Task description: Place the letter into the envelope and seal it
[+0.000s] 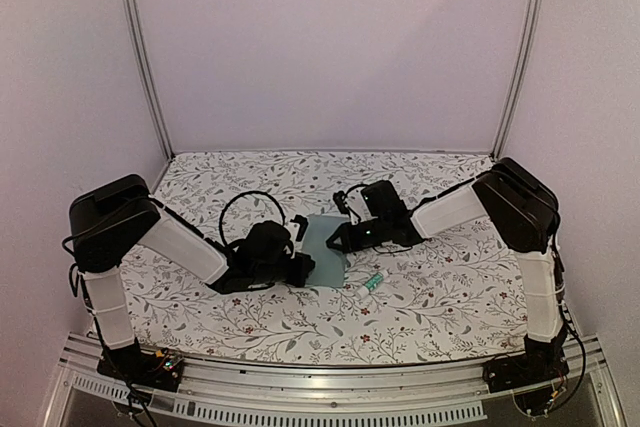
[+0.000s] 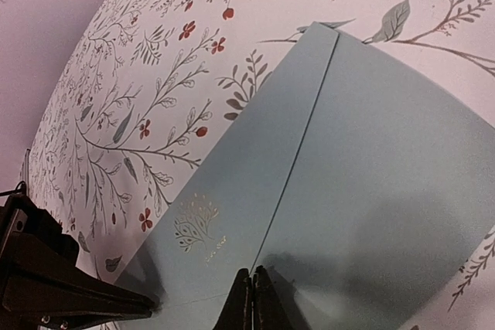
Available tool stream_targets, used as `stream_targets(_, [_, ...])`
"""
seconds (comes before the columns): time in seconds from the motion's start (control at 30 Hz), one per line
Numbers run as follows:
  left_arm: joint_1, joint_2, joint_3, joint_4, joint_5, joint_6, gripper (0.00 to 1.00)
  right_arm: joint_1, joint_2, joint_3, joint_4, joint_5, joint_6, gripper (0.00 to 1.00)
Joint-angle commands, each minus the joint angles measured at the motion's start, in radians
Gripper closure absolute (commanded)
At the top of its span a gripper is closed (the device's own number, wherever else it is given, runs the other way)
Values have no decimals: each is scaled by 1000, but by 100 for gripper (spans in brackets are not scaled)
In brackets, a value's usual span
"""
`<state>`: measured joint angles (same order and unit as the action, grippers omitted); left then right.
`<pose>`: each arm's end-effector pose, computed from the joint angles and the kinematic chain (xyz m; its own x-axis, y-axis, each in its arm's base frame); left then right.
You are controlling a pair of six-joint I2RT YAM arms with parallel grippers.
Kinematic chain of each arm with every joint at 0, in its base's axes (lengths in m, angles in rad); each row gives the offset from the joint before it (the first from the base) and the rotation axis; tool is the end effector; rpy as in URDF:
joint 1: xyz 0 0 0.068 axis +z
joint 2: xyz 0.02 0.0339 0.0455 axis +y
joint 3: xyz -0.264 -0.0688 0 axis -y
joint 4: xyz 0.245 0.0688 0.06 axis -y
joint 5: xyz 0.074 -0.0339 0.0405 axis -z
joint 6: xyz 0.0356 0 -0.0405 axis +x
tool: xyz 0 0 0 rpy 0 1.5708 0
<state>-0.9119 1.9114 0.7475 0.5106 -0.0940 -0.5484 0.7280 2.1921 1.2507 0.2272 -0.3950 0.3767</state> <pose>0.2152 -0.2724 0.0946 -0.7041 0.0616 -0.7074 0.4388 0.8210 -0.3653 0.3247 0.3077 0.0954 -0.7604 -0.2230 -0.6099 -0.5931 0.6211 0.5123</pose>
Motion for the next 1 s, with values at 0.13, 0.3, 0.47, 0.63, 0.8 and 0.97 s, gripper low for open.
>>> stream_targets(0.13, [-17,4,5,-86,-10,18,100,-29,-19,-71,-154,150,-14,96])
stream_targets(0.3, [-17,-6,15,-91,-1,24,100,-31,-77,-55,-182,174,-18,96])
stream_targets(0.47, [-17,-40,58,-141,4,47,100,-31,-140,2,-223,164,-25,96])
stream_targets(0.63, [-17,-95,112,-204,-1,78,100,-30,-196,49,-268,144,-31,95])
stream_targets(0.8, [-15,-120,171,-254,-11,105,99,-29,-243,53,-273,138,-35,95])
stream_targets(0.97, [-13,-162,174,-277,-64,119,100,-27,-261,50,-251,95,-29,95])
